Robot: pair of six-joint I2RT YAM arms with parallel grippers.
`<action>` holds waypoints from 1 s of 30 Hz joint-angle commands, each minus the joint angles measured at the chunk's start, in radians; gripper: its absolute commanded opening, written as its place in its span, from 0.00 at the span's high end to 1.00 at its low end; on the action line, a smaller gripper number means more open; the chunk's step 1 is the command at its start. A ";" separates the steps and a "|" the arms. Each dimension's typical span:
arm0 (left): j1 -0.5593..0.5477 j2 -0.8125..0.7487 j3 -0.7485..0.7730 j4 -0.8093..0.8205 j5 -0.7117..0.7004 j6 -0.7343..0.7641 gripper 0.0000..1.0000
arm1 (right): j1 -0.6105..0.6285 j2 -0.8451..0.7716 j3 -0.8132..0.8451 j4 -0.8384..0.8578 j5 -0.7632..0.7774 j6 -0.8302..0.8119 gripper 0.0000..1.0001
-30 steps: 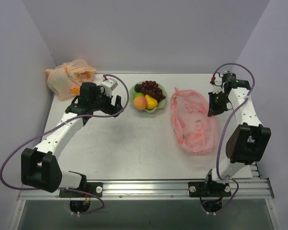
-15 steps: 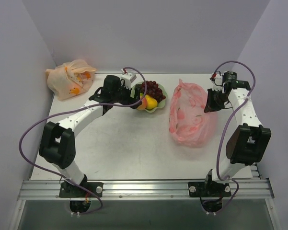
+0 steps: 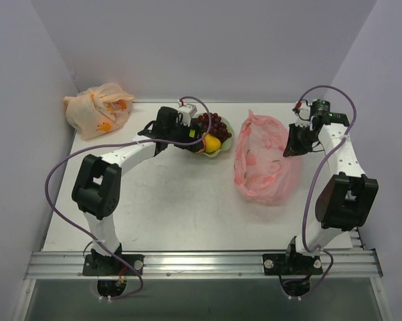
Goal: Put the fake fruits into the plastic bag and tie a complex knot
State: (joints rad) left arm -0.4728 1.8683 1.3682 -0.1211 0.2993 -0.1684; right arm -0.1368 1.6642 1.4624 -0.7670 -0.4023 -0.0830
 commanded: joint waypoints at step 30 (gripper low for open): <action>-0.021 0.011 0.080 0.038 0.063 -0.022 0.27 | 0.014 -0.044 -0.008 -0.029 -0.050 -0.018 1.00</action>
State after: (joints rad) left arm -0.4911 1.9606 1.4227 -0.1154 0.3191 -0.1738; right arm -0.1295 1.6558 1.4479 -0.7670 -0.4343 -0.0845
